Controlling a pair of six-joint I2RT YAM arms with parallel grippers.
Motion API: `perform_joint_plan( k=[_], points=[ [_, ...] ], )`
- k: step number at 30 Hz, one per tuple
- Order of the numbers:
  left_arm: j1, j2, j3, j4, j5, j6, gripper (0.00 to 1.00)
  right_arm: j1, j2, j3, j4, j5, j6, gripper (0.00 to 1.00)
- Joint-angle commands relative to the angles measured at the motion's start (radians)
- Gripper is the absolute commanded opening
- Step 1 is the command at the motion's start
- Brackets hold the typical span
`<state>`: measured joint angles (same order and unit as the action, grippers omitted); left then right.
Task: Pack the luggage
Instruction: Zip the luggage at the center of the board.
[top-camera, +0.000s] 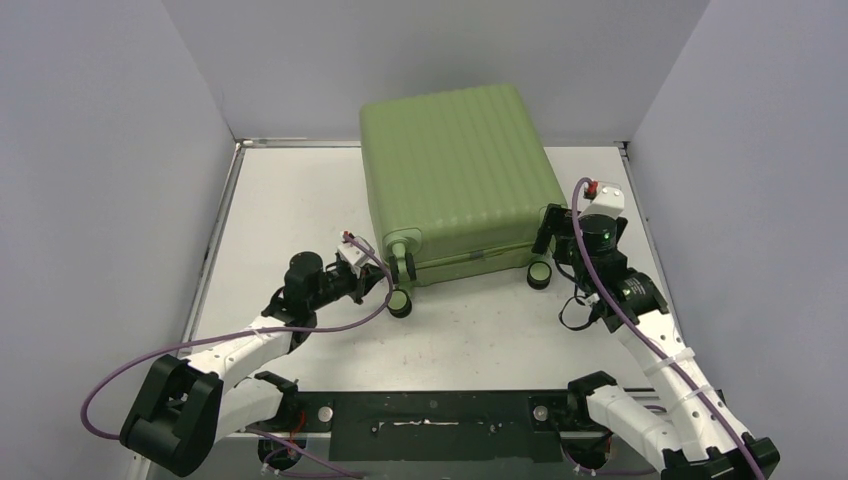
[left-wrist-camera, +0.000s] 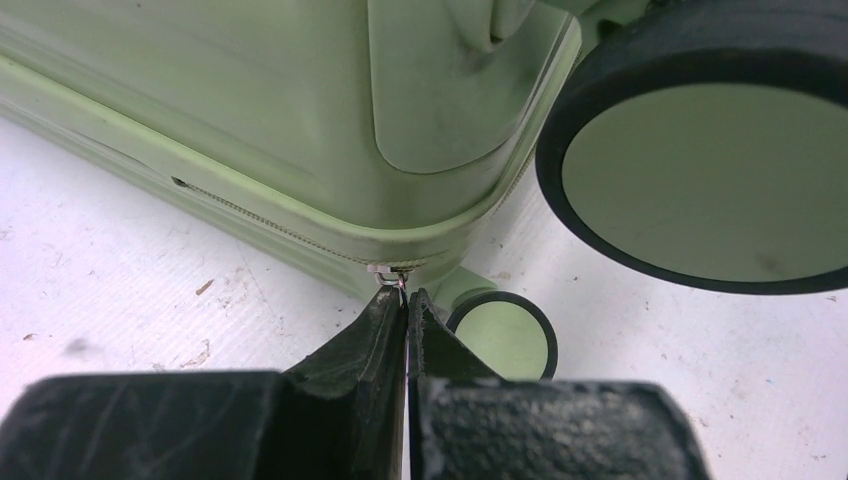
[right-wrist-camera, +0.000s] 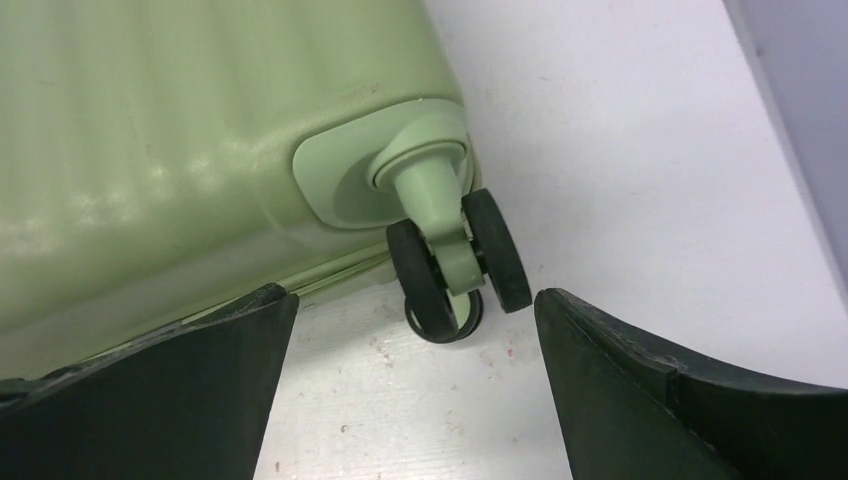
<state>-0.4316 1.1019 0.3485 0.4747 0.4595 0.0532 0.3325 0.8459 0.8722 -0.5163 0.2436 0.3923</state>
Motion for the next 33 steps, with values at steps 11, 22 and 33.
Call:
perform_joint_plan(
  k=[11, 22, 33],
  points=[
    [-0.030, -0.027, 0.001, -0.003, 0.083, -0.015, 0.00, -0.058, 0.162, 0.075, 0.049, 0.042, -0.146, 0.90],
    [-0.037, -0.042, -0.001, -0.015, 0.087, -0.011, 0.00, -0.060, 0.307, 0.118, 0.093, -0.022, -0.201, 0.65],
    [-0.157, -0.043, 0.025, -0.118, 0.030, 0.027, 0.00, -0.058, 0.266, 0.096, 0.075, -0.087, -0.152, 0.00]
  ],
)
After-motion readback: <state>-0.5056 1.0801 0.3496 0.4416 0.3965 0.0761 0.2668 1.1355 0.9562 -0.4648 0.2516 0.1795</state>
